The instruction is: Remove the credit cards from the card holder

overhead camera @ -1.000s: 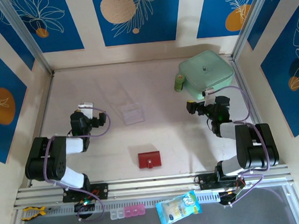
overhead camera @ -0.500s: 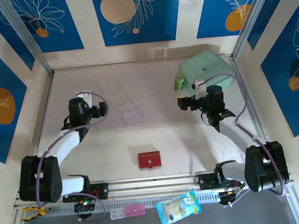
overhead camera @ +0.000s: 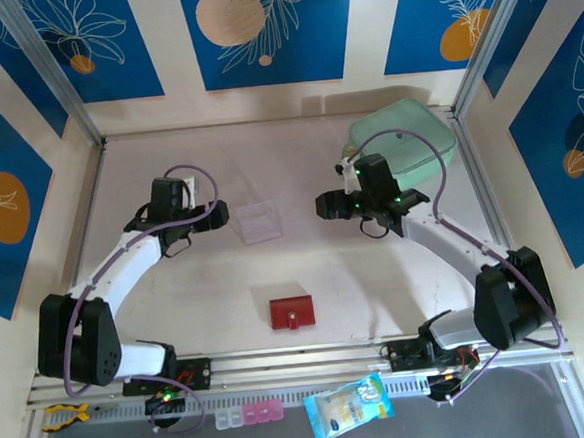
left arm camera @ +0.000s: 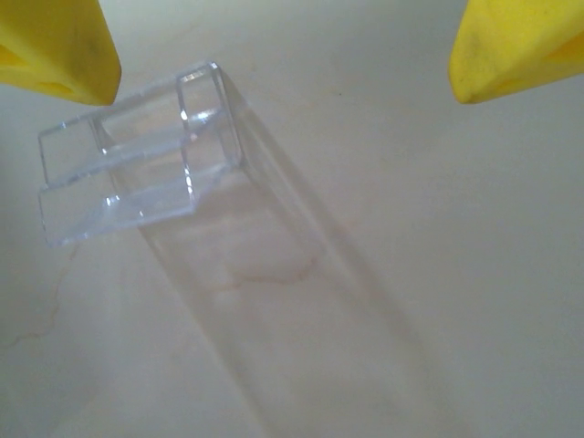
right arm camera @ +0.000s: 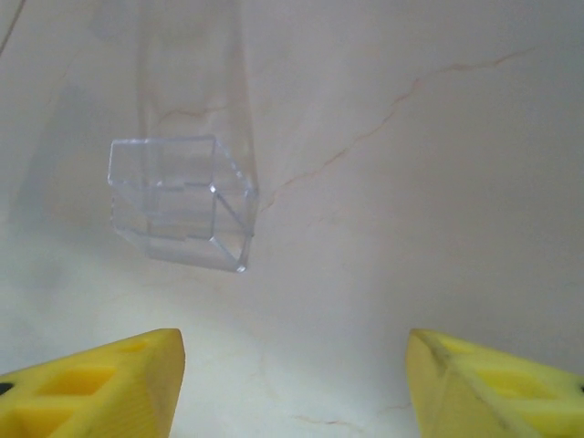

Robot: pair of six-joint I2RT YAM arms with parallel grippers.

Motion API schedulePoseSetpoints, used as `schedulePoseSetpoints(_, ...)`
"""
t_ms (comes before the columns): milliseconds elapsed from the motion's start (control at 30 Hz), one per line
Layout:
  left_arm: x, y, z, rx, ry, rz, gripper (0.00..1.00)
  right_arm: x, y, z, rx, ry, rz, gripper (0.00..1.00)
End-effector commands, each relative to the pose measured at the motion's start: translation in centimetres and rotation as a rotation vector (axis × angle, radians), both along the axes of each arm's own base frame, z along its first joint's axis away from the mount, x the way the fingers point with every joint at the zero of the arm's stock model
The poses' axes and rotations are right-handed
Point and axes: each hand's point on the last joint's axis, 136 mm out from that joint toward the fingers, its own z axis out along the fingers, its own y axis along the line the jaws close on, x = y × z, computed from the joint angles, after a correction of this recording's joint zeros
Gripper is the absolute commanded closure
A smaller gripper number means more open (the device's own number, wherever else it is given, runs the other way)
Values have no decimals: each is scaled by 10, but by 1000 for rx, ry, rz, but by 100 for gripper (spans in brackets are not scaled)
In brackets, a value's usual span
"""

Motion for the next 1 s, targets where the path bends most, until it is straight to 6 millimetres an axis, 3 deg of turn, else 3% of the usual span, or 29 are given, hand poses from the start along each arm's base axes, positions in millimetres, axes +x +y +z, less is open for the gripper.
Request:
schedulePoseSetpoints(0, -13, -15, -3, -96, 93, 1, 8, -10, 15, -10, 10, 131, -14, 38)
schedulePoseSetpoints(300, -37, -29, -16, -212, 182, -15, 8, 14, 57, -21, -27, 186, -3, 52)
schedulePoseSetpoints(467, -48, -25, -22, -205, 213, 2, 8, 31, 84, -29, -69, 207, 13, 64)
schedulePoseSetpoints(700, -61, -18, -24, -182, 223, 17, 8, 51, 115, -51, -121, 253, 14, 70)
schedulePoseSetpoints(967, -74, -12, -29, -174, 234, 44, 8, 69, 129, -70, -159, 281, -11, 73)
